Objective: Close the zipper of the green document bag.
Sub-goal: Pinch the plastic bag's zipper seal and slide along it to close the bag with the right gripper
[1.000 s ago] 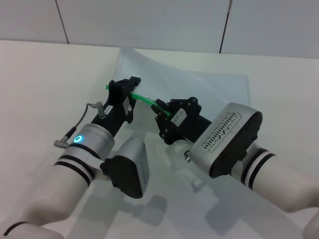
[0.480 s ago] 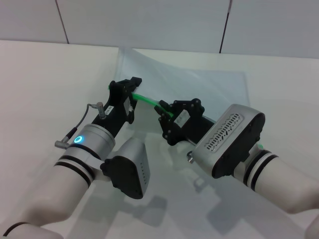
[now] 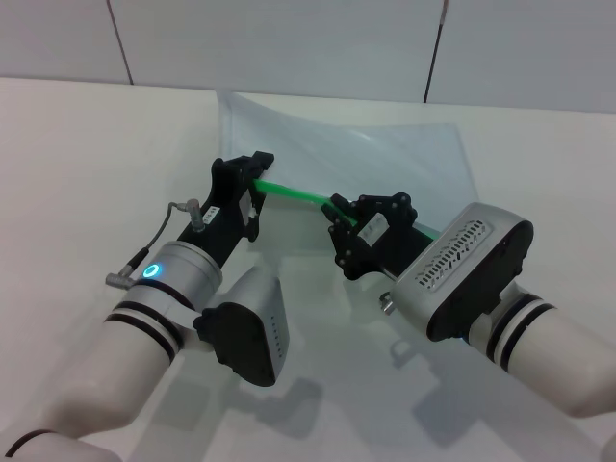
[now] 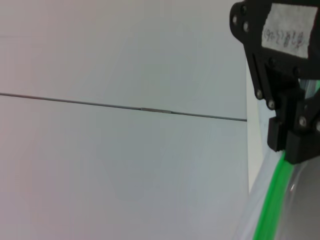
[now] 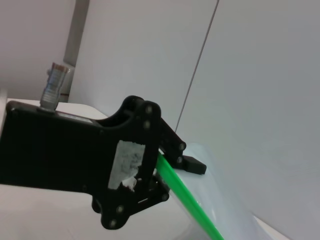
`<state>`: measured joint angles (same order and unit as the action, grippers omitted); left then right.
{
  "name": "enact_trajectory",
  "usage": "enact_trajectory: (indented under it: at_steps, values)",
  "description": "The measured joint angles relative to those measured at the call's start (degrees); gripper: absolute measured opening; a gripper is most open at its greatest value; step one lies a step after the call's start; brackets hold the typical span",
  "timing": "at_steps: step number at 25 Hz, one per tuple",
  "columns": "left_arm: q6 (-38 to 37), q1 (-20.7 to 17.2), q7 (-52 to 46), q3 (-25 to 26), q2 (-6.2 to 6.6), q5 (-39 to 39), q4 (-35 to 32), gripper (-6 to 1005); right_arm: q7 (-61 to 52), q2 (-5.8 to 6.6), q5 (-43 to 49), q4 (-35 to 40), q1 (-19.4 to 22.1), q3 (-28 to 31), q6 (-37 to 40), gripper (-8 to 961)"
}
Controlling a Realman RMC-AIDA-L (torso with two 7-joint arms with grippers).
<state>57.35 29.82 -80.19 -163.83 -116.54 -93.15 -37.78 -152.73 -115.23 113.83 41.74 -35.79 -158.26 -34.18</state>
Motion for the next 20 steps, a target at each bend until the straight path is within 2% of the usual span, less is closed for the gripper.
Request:
enact_trajectory:
  at_steps: [20]
  values:
    - [-1.61,-0.27,0.03,0.0,0.09,-0.01,0.08,79,0.18,0.67,0.43,0.03,2.77,2.29,-0.01,85]
